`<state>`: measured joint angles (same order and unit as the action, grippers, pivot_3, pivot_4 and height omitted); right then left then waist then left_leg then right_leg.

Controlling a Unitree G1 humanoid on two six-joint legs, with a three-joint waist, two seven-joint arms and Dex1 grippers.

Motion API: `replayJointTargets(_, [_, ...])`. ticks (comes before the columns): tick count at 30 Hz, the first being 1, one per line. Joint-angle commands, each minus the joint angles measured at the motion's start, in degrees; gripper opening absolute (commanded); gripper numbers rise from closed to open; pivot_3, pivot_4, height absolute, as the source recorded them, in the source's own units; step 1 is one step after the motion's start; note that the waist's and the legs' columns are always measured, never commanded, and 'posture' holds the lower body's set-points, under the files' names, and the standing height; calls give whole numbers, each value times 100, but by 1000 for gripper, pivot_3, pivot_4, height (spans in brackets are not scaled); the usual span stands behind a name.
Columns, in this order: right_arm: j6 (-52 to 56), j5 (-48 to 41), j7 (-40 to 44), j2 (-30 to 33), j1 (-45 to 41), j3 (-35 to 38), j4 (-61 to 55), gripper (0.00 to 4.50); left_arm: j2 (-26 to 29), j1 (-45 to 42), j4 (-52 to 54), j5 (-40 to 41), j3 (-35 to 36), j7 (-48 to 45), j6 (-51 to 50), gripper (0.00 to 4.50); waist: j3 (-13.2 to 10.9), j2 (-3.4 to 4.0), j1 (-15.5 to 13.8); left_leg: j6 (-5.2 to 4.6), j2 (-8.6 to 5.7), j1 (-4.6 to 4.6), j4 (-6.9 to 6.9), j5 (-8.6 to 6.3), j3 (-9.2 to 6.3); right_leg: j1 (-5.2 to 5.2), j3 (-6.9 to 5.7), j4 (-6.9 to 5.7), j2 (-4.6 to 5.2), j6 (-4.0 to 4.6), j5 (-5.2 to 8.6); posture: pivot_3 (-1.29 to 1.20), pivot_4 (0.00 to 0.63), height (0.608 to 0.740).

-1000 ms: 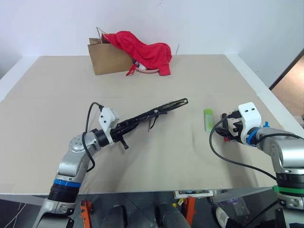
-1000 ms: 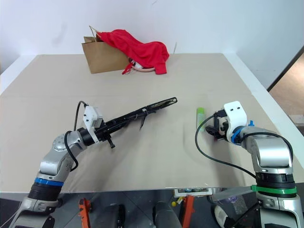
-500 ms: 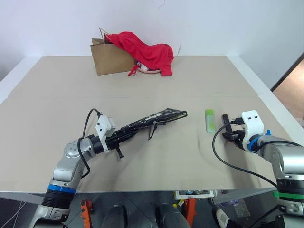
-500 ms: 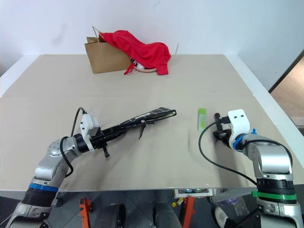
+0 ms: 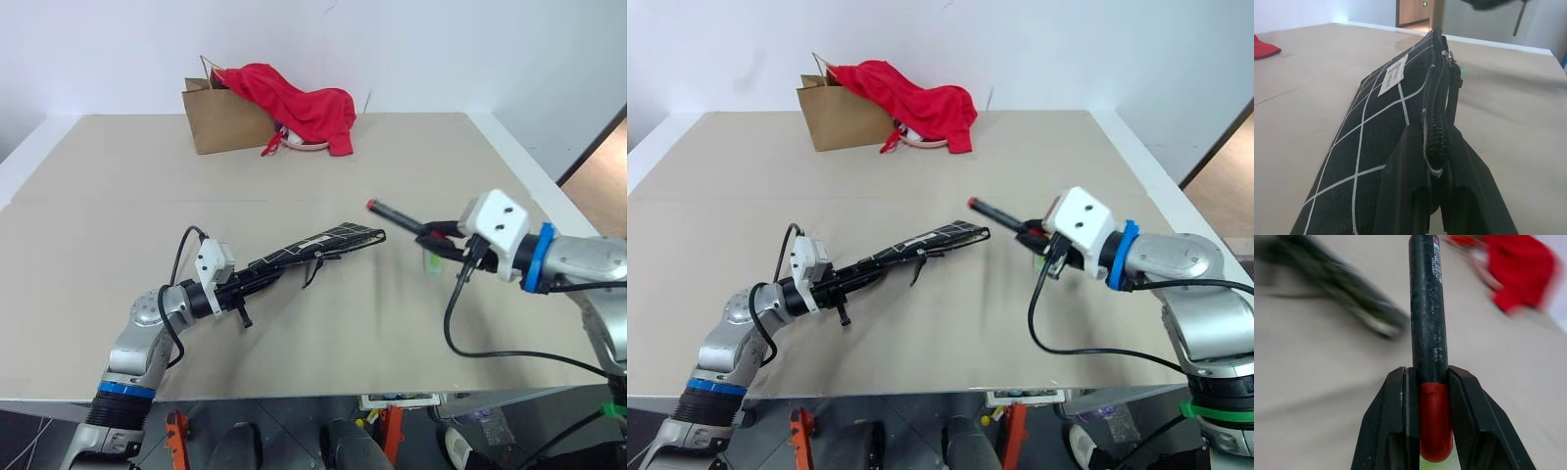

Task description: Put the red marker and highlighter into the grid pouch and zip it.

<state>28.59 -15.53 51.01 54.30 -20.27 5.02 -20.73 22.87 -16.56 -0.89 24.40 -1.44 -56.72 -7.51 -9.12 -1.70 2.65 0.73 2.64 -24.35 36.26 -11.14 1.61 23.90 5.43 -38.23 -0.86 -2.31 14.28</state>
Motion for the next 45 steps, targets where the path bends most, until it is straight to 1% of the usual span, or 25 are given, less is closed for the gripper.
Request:
replayJointTargets(1, [-441,245,668,503,-161,-433,-287,744,-40,-60,80,93,63,-20,66,0,-1,2,-4,0,-3,0,2,0,2,0,1,0,5,-3,-1,0,150,740])
replayJointTargets(7, [-844,707,780,553,-349,-781,122,744,-51,-47,94,114,69,-25,68,0,-1,0,-6,2,-4,1,11,2,11,1,3,0,11,-2,-7,0,150,740])
replayJointTargets(16, [-1111,1014,874,388,-652,-1014,662,744,71,17,157,18,-26,-230,188,0,-1,0,-7,2,-3,1,7,1,9,3,3,-1,9,-1,-5,0,150,740])
replayJointTargets(21, [-1034,743,1094,453,-610,-787,604,744,129,94,152,-33,-28,-297,290,0,-2,1,-10,2,-3,1,7,1,10,2,4,-1,10,-1,-5,0,150,740])
replayJointTargets(26, [-1071,683,1222,549,-518,-655,618,744,125,122,170,-17,-17,-290,296,0,-2,1,-12,2,-3,1,8,1,8,1,3,-1,10,-1,-6,0,150,740])
replayJointTargets(31, [-862,342,1478,674,-294,-418,318,744,127,96,129,4,9,-292,290,0,-1,1,-14,2,-3,1,8,1,7,1,1,-1,9,-1,-6,0,150,740])
replayJointTargets(38, [-981,610,1356,708,-212,-534,491,744,134,74,116,11,7,-318,289,0,-1,1,-11,2,-3,1,11,2,9,1,2,-2,9,-2,-9,0,150,740])
replayJointTargets(45, [-848,354,1387,579,-374,-388,508,744,167,98,133,-14,-5,-353,301,0,-1,1,-11,2,-2,1,11,1,9,1,2,-2,9,-2,-8,0,150,740])
